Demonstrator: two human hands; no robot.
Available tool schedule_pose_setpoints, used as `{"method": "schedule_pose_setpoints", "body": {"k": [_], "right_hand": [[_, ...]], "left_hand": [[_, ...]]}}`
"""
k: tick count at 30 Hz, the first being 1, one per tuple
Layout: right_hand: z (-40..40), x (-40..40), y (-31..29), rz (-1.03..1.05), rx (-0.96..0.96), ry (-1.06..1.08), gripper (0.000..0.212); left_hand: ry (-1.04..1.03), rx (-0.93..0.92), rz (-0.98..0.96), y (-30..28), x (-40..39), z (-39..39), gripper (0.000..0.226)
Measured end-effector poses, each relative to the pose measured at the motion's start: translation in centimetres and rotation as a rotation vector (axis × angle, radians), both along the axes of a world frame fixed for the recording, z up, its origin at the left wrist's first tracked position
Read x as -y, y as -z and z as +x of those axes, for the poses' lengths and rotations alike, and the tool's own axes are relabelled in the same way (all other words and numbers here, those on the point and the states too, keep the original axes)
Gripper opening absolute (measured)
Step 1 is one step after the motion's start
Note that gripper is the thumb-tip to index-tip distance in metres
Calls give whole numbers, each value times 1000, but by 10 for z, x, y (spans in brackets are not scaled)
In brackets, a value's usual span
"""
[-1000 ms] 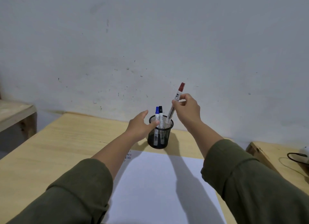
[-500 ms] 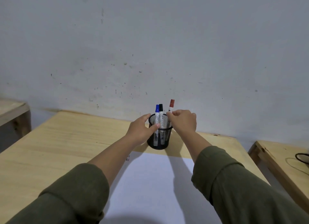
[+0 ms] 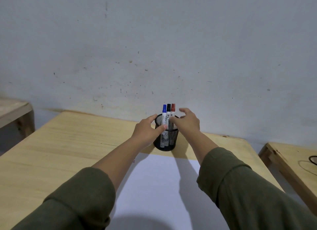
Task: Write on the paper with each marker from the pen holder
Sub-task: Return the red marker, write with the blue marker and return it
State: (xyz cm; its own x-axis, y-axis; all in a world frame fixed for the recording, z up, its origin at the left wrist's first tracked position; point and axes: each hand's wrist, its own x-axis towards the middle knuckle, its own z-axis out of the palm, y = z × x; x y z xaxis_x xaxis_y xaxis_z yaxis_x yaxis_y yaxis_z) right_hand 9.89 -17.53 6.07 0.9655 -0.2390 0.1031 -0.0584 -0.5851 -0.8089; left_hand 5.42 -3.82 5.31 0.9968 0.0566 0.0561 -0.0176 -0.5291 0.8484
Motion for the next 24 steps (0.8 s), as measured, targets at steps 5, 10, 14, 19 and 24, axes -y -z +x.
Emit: {"method": "schedule_pose_setpoints", "body": {"k": [5,10,14,19,24], "right_hand": [[-3,-10,-12,-338,249,-96,58],[-2,-17,-17,-757,161,-190,47],[-2,-18,-22,-758,161,-217,41],[-7,-16,-19,-675,363,-213,34],[-14,-15,-16,-456,307,-304,31]], "left_hand": [[5,-4,5,0,0,0,64],[14,-2,35,-2,0,0,64],[20,1,51,-3,-1,1,64],[11,3,34,-2,-1,1,63],[9,-3,28,-1,-1,2,65]]}}
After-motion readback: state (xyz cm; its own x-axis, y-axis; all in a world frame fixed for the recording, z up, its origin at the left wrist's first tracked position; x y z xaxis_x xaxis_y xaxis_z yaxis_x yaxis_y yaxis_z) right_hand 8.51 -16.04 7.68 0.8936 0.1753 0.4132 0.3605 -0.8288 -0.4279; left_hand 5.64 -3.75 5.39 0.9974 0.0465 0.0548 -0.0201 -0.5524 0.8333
